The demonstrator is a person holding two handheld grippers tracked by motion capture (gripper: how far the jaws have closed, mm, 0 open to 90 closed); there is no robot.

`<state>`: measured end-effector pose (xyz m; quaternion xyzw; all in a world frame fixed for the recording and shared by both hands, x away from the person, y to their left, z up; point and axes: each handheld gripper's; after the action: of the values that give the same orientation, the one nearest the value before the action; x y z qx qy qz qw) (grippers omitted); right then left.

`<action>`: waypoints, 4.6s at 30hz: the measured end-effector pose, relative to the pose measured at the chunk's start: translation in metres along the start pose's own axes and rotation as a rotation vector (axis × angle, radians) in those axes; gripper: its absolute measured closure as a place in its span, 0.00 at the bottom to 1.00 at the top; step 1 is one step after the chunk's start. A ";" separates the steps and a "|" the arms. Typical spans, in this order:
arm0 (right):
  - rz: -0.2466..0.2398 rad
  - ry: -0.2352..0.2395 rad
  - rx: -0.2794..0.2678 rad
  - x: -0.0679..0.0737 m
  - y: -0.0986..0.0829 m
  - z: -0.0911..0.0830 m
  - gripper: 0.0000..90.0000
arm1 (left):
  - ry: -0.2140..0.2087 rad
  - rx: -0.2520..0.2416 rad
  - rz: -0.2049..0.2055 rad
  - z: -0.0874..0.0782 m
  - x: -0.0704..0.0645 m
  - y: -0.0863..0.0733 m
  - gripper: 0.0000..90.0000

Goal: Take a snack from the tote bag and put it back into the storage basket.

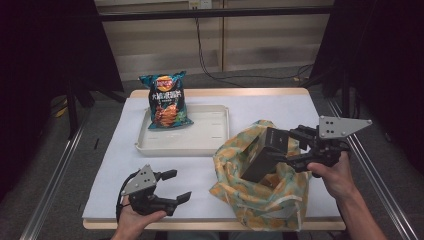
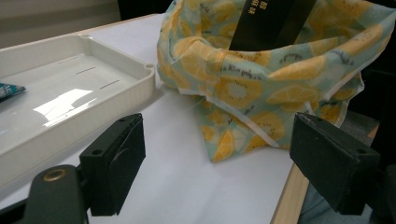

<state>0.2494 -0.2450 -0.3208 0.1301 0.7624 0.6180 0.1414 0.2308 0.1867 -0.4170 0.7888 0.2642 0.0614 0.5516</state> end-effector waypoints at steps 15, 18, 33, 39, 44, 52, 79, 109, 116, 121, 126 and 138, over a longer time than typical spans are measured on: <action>-0.016 0.009 -0.037 -0.003 0.007 -0.007 0.41 | -0.050 -0.004 0.039 0.025 -0.004 0.016 0.20; -0.018 0.010 -0.042 -0.003 0.008 -0.007 0.41 | -0.068 -0.003 0.042 0.032 -0.006 0.020 0.20; 0.036 -0.013 -0.033 -0.008 0.011 -0.003 0.41 | -0.135 -0.001 0.099 0.065 -0.015 0.043 0.21; 0.026 0.020 -0.010 -0.008 0.012 0.009 0.41 | -0.162 -0.006 0.123 0.077 -0.016 0.060 0.21; 0.011 0.030 -0.003 -0.009 0.018 0.014 0.41 | -0.184 -0.032 0.137 0.081 -0.017 0.074 0.22; -0.018 0.049 -0.002 -0.014 0.037 0.021 0.42 | -0.215 -0.083 0.151 0.073 -0.016 0.099 0.24; -0.049 0.195 0.057 -0.003 0.049 0.071 0.42 | -0.336 -0.020 0.194 0.076 -0.010 0.118 0.25; -0.049 0.259 0.059 0.003 0.042 0.091 0.34 | -0.381 0.041 0.216 0.075 -0.012 0.115 0.42; -0.035 0.208 0.026 0.003 0.042 0.088 0.22 | -0.332 0.031 0.202 0.076 -0.014 0.114 0.42; -0.015 0.134 -0.007 0.003 0.038 0.077 0.16 | -0.254 0.005 0.168 0.070 -0.010 0.116 0.42; -0.007 0.060 -0.030 0.006 0.033 0.066 0.16 | -0.189 -0.014 0.121 0.067 -0.005 0.117 0.42; 0.020 -0.007 -0.022 0.015 0.010 0.058 0.18 | -0.095 -0.061 0.046 0.059 -0.004 0.126 0.42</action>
<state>0.2579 -0.1847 -0.3231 0.1383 0.7537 0.6271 0.1395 0.2938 0.1038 -0.3250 0.7796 0.2178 0.0445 0.5856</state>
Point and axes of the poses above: each handheld gripper's, and its own axes: z roughly forward along the jaws, y roughly out of its top, x roughly to its left, and after that the axes turned 5 degrees about -z, right-handed
